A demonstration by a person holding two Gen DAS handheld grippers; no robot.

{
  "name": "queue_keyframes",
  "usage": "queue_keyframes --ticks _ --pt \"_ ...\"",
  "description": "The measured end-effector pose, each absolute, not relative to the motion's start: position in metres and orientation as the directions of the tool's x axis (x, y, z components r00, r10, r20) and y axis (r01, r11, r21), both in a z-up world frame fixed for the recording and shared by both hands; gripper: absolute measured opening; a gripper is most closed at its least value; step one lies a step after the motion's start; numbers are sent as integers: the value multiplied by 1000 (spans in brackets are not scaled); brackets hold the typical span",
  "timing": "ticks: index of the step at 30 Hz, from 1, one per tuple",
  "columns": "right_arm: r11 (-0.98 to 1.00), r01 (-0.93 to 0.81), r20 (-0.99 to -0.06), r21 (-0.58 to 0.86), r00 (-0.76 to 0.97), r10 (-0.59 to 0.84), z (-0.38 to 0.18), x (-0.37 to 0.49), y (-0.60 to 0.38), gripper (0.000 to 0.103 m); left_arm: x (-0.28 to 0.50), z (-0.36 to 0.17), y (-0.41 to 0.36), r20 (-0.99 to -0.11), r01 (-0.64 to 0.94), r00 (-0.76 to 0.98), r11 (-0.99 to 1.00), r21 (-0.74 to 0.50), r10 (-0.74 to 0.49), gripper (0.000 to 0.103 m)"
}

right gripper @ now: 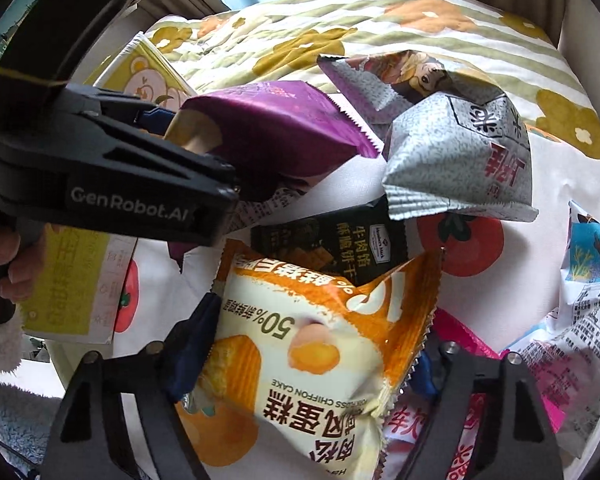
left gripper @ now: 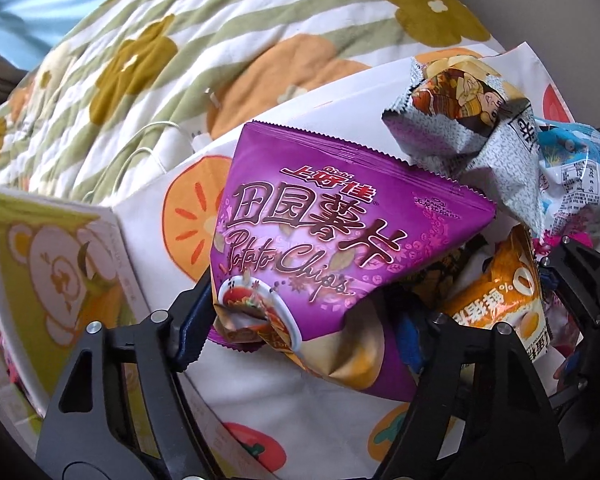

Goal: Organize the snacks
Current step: 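Grasp the purple potato chip bag with the left tool while the right tool grasps the orange chiffon cake pack, then carry both packets over the box and release them inside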

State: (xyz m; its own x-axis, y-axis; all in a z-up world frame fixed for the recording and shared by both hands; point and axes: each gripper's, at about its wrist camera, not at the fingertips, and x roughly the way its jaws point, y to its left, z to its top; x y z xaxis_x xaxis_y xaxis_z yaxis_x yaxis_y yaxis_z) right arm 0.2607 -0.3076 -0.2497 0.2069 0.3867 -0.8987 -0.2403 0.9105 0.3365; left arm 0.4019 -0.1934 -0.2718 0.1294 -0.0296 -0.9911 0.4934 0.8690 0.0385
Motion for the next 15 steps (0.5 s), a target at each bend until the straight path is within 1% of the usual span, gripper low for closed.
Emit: queue_keyframes --ticks 7,15 --pt "904 -244 -882 350 240 406 -235 250 -311 76 385 -247 -177 -983 437 178 899 37 -46 71" --pt "897 -282 -863 341 285 417 -205 236 -309 75 360 -191 -161 -953 371 290 928 25 -90 71"
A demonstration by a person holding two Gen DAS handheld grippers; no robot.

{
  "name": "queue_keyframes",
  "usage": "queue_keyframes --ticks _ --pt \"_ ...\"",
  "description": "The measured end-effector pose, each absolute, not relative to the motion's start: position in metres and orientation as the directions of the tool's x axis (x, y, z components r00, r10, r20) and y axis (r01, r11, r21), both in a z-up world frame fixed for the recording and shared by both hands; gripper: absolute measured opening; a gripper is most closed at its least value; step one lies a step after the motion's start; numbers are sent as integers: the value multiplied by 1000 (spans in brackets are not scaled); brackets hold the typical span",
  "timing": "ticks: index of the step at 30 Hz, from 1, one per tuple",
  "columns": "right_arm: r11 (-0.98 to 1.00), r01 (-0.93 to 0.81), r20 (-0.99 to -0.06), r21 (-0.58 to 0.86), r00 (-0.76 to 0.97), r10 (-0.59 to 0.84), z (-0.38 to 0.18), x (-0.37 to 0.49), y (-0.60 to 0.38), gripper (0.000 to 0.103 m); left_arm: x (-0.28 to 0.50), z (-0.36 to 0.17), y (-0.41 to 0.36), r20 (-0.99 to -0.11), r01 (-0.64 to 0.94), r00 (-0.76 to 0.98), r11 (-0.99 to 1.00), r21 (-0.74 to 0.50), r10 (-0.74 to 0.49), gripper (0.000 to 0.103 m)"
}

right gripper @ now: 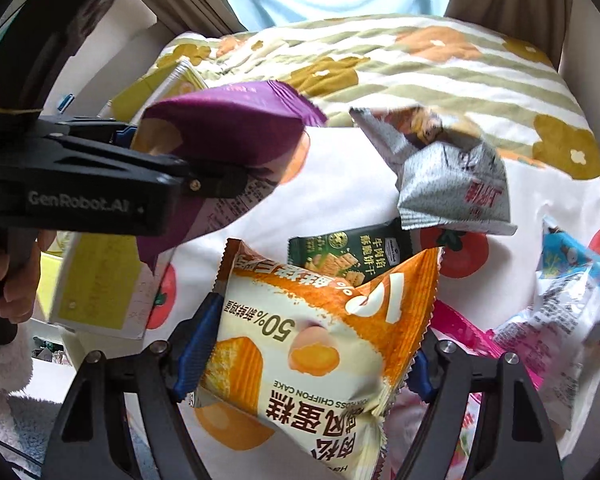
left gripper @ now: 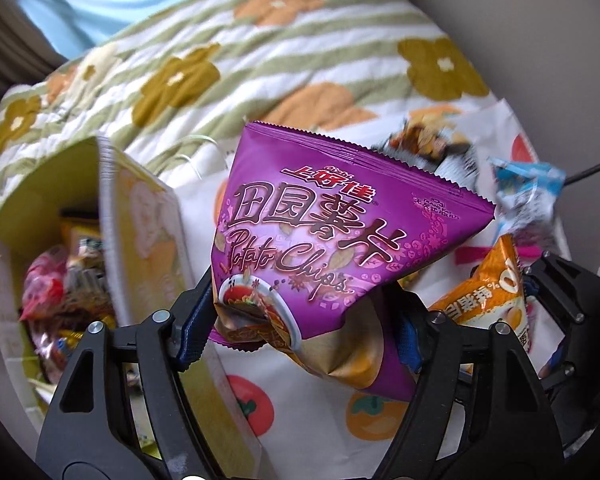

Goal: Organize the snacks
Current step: 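Carry both packets over the box and release them inside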

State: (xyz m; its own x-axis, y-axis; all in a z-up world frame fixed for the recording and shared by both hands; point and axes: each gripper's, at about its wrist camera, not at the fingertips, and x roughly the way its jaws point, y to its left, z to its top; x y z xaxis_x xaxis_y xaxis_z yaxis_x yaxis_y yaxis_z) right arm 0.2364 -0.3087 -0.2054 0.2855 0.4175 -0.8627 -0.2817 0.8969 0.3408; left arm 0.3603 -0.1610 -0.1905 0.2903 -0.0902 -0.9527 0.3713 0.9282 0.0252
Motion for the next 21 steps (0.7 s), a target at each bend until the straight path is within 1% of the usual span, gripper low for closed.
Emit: queue_keyframes --ticks 7,13,16,21 --pt "892 -335 -844 302 341 413 -160 232 -308 75 338 -127 -133 -907 267 403 964 -13 -124 71" --pt "858 -433 -816 276 366 447 -120 241 -286 75 320 -83 -85 -869 153 490 988 6 -70 71" --pt "834 -473 -792 283 375 481 -102 245 -269 75 315 -73 -56 -859 107 510 994 20 -38 71" --pt "807 -512 -760 296 385 523 -81 250 -232 75 311 -72 -3 -856 36 517 999 36 12 71"
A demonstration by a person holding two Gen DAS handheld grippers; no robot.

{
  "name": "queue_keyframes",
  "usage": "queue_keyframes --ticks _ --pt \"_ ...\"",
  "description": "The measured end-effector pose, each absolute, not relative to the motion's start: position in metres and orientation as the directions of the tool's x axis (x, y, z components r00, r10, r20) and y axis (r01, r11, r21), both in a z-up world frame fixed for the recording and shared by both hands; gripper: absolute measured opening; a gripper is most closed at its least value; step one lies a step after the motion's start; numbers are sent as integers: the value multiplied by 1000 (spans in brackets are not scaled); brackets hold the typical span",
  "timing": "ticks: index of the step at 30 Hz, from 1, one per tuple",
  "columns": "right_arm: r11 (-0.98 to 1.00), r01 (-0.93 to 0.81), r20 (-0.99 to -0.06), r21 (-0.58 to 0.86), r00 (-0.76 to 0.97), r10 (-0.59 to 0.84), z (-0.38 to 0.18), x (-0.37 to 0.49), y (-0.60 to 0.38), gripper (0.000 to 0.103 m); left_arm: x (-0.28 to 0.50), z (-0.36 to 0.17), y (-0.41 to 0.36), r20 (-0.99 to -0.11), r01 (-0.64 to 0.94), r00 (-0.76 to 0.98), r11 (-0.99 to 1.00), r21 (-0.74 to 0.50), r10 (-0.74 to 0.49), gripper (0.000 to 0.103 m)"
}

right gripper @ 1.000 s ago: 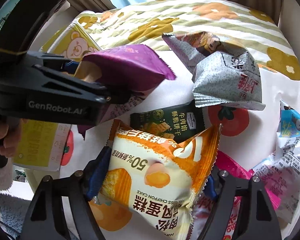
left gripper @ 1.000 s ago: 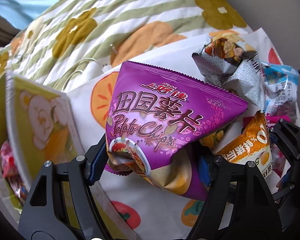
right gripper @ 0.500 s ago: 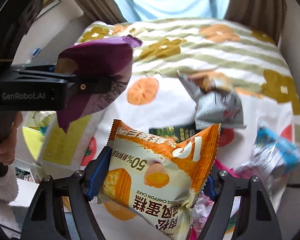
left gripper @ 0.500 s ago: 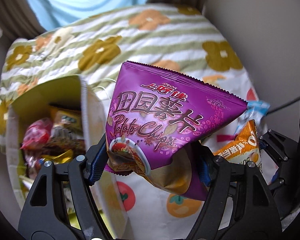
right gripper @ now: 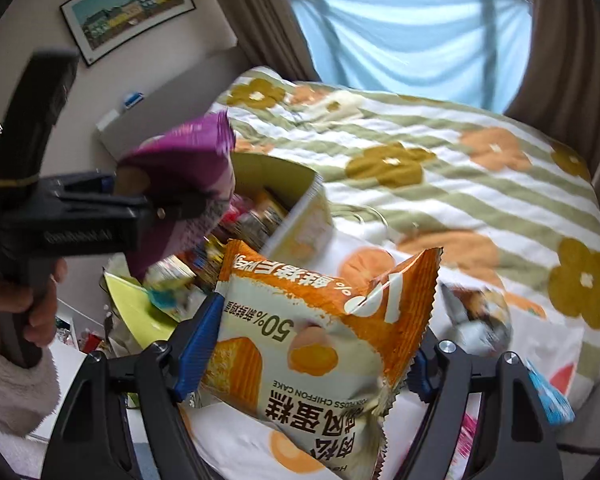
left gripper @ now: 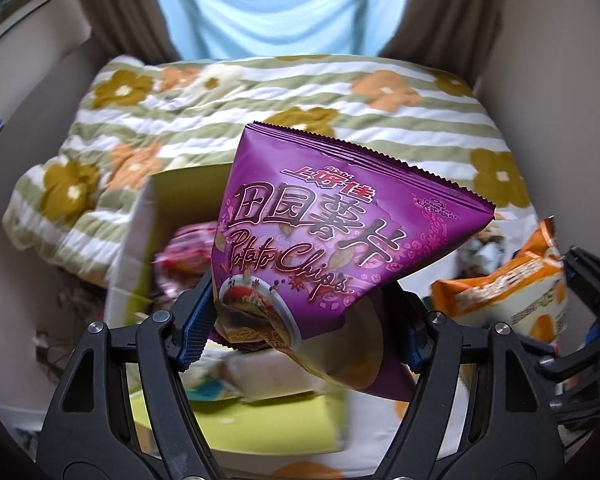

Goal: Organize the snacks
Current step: 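Carry both packets over the box and release them inside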

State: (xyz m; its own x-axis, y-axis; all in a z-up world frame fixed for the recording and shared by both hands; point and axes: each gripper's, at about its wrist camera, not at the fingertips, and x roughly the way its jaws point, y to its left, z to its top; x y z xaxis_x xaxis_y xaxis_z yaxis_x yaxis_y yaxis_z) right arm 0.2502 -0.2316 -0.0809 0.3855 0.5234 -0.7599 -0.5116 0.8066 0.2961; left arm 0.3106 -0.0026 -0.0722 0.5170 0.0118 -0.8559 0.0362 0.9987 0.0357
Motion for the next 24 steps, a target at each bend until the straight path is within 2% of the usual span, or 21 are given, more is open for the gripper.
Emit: queue_keyframes --ticks 11,17,19,20,24 --pt "802 -506 -759 317 372 535 -82 257 -139 75 326 -94 91 -879 53 476 998 45 15 71" --pt "830 -456 -789 320 356 500 -95 253 -100 75 338 -116 111 -901 146 427 989 -12 -73 74" --pt "843 -423 -797 331 352 490 -102 250 -91 75 339 -119 108 -901 183 422 983 -24 -101 86" --pt "848 -407 -801 339 348 487 -105 249 -88 75 339 -120 107 -898 207 427 978 -18 -107 102" --pt "863 -339 -815 376 321 481 -119 245 -74 75 332 -116 115 -883 252 446 967 -30 -144 103"
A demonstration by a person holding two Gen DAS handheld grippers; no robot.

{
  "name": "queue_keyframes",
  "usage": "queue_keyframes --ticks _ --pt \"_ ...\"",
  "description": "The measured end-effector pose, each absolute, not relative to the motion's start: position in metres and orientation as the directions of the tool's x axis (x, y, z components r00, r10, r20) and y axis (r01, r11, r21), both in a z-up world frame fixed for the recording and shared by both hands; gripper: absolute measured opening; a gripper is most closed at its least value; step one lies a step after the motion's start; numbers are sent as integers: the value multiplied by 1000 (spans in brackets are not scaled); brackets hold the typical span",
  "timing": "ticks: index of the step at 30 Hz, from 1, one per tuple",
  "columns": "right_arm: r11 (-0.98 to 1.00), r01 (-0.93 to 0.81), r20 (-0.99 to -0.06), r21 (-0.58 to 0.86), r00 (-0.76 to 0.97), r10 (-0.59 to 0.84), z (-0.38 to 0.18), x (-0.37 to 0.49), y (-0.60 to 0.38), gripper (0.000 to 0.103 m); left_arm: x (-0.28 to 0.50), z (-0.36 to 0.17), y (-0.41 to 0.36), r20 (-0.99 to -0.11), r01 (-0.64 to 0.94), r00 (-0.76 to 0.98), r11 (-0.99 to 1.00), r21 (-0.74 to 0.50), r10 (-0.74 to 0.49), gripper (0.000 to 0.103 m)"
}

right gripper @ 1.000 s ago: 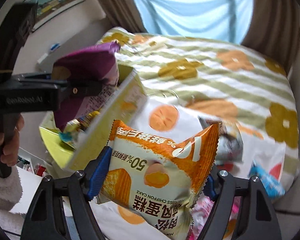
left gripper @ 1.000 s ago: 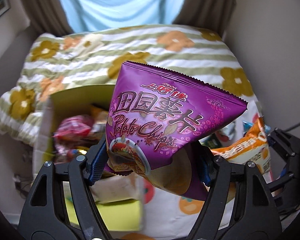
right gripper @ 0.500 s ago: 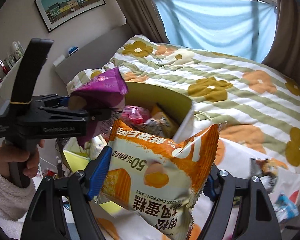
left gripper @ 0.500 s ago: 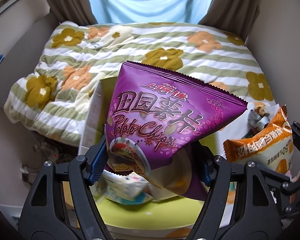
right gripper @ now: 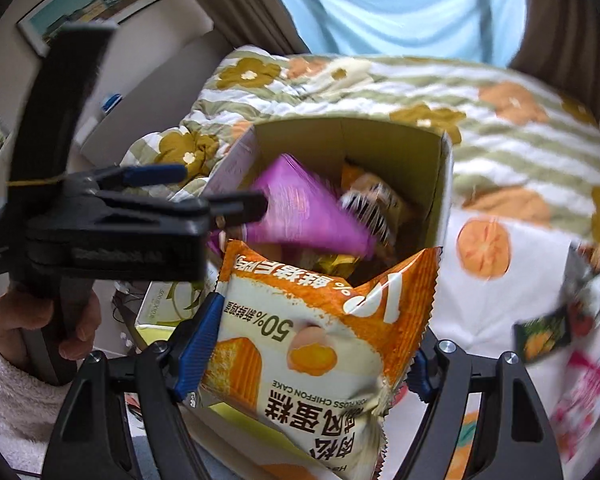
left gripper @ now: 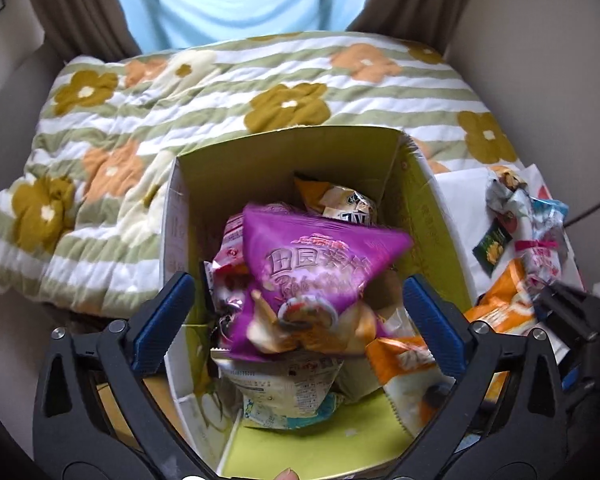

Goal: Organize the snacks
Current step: 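Carry both packets over the box and release them inside, then move both tools back from the box toward the last snacks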

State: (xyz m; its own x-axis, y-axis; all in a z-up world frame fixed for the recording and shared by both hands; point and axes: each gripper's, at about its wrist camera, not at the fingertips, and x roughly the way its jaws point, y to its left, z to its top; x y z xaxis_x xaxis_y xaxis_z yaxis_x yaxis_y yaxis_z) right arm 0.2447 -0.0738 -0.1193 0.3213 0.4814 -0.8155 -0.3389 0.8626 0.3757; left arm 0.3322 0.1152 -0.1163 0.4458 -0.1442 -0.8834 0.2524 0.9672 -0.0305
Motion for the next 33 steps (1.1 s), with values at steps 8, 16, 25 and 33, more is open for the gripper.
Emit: queue_keyframes --ticks 8,16,25,33 --pt "874 -321 -833 364 308 460 -126 233 -59 75 304 -114 159 -864 156 495 988 -10 -87 103" --pt "866 -383 -840 321 308 448 -128 238 -44 76 284 -127 179 -864 61 494 995 -77 -97 102" --pt "891 -369 -786 264 453 420 -121 214 -55 103 276 -132 172 -863 82 498 996 -48 -82 103" --pt "908 -331 -773 259 493 400 -109 201 -63 103 270 -134 154 -867 172 481 984 -52 -130 102"
